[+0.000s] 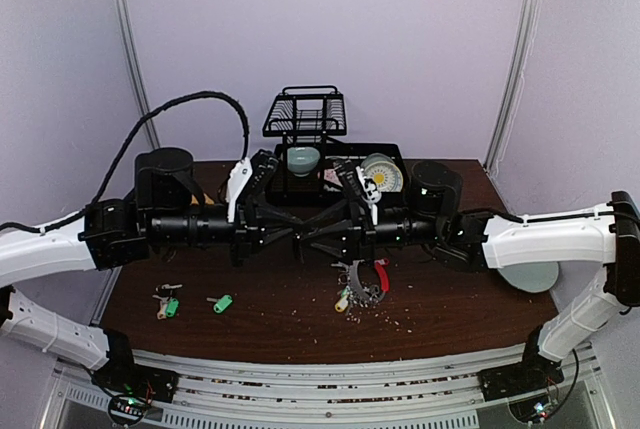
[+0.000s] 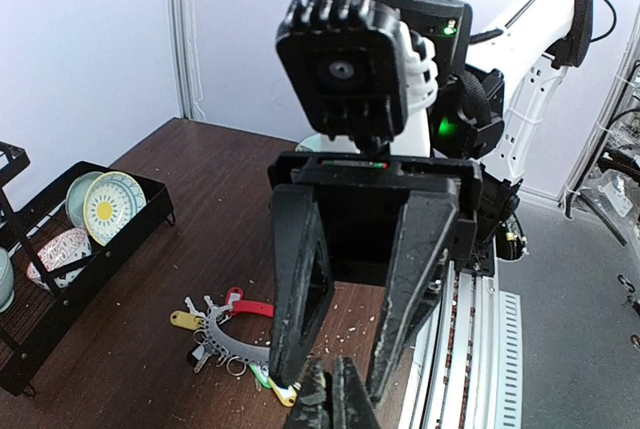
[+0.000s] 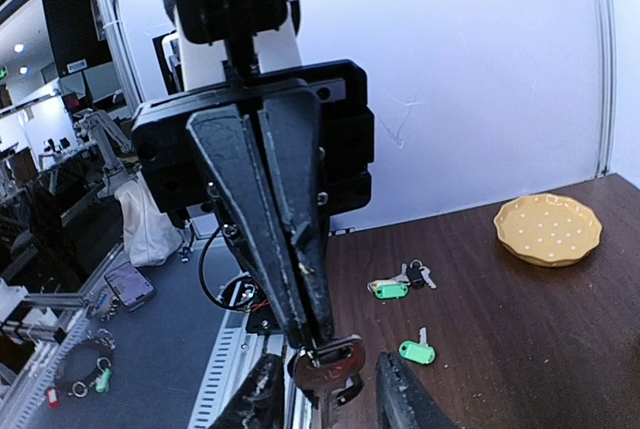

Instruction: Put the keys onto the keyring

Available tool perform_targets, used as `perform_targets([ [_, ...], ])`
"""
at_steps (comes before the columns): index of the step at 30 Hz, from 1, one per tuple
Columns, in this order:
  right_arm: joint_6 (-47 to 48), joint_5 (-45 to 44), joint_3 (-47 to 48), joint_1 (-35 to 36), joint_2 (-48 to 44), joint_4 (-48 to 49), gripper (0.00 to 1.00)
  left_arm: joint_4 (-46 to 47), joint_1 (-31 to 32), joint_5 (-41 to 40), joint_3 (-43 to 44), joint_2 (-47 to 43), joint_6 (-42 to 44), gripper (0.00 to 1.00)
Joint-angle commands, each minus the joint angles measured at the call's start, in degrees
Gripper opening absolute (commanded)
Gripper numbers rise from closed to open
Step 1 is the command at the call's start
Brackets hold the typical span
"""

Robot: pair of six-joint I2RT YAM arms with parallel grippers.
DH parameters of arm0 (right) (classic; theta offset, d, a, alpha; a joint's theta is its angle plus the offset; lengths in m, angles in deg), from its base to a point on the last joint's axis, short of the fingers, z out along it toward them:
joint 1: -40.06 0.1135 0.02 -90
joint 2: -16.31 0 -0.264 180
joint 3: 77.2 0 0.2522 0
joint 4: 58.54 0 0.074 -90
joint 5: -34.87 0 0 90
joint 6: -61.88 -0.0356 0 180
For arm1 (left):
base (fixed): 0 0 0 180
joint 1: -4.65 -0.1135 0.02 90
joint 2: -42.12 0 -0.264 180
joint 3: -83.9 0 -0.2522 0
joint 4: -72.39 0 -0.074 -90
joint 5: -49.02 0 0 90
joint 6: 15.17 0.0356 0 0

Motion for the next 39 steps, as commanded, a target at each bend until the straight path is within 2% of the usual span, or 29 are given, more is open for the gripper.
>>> perform_targets([
  [1, 0.15, -0.09, 0.33, -0.11, -0.38, 0.74, 0.3, 3.36, 0.33, 1.05, -0.29, -0.79, 0.25, 0.0],
  [6, -1.96, 2.97, 0.92, 0.13, 0.78, 3.23, 0.21, 3.58, 0.33, 1.36, -0.37, -0.51, 0.25, 0.0],
  [9, -2.72, 3.03, 0.74, 0.17, 0.94, 4.34, 0.21, 3.56, 0.33, 1.4, -0.53, -0.65, 0.29, 0.0],
  [12, -3.41, 3.02, 0.79, 0.27, 1.43, 5.12, 0.25, 3.57, 0.33, 1.32, -0.72, -0.77, 0.34, 0.0],
  [14, -4.06, 3.02, 1.21, 0.34, 2.06, 5.22, 0.23, 3.56, 0.33, 1.27, -0.55, -0.69, 0.46, 0.0],
  [16, -4.38, 3.18, 1.36, 0.51, 2.34, 5.63, 0.17, 3.56, 0.33, 1.33, -0.44, -0.62, 0.49, 0.0],
  [18, -4.38, 3.05, 1.18, 0.56, 2.2, 6.37, 0.03, 3.56, 0.33, 1.66, -0.52, -0.52, 0.42, 0.0],
  [19, -4.26, 3.05, 0.82, 0.68, 2.09, 6.88, 0.0, 3.62, 0.33, 1.78, -0.62, -0.59, 0.42, 0.0],
  [28, -4.03, 1.46, -1.16, 0.36, 0.04, 6.24, 0.0, 3.15, 0.33, -0.43, -1.54, -1.38, -0.48, 0.0],
  [31, -3.11, -2.49, -0.97, -0.74, -0.74, 0.73, 0.0, 2.15, 0.33, -5.88, -1.26, -1.63, -1.51, 0.43],
  [32, -2.67, -4.32, -0.76, -1.22, -1.13, -1.94, 0.0, 1.82, 0.33, -8.37, -1.27, -1.91, -1.96, 0.51],
  [36, -0.52, -13.7, 0.06, -4.37, -3.34, -15.2, 0.0, -0.55, 0.1, -19.51, -1.64, -3.02, -3.42, 0.64],
  [39, 0.74, -26.48, 0.12, -6.62, -5.34, -26.43, 0.0, -3.89, -2.34, -20.7, -1.18, -1.45, -5.67, 0.68],
])
